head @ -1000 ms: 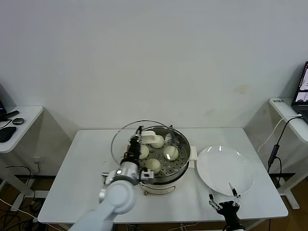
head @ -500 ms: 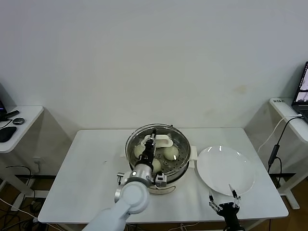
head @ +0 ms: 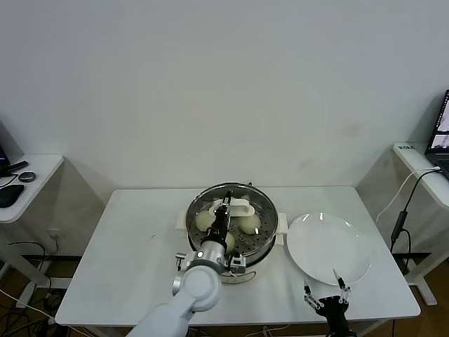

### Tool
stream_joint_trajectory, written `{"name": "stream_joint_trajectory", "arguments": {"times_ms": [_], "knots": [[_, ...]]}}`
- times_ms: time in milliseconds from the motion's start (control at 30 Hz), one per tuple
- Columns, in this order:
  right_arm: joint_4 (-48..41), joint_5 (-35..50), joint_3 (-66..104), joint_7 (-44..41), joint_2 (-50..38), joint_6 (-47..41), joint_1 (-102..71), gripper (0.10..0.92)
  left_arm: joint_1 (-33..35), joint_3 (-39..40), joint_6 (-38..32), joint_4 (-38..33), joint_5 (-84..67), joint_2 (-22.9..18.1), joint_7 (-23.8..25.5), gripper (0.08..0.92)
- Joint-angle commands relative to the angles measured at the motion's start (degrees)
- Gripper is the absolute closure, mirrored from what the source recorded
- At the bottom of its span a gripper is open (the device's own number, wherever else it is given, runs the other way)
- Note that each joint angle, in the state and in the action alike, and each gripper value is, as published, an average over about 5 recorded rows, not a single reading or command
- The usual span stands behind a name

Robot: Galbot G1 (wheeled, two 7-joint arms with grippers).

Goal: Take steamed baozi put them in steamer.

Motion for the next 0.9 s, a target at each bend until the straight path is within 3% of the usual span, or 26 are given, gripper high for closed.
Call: {"name": "stream_joint_trajectory", "arguments": {"times_ms": [33, 500, 900], "knots": [[0.0, 0.0, 0.0, 0.0, -0.1, 0.0, -0.1, 0.203, 0.2, 0.1, -0.3, 0.9, 0.2, -0.4, -0.6, 0.833], [0.2, -0.2, 0.0, -0.1, -0.1, 0.1, -0.2, 0.203, 1.4, -1.5, -1.7, 0.3, -4.5, 0.1, -2.5, 0.807], [1.0, -1.0, 0.0, -0.2, 0.3, 0.0, -0.7, 0.203, 12.1, -6.5, -4.3, -16.4, -35.4, 4.6, -6.0, 0.474]]}}
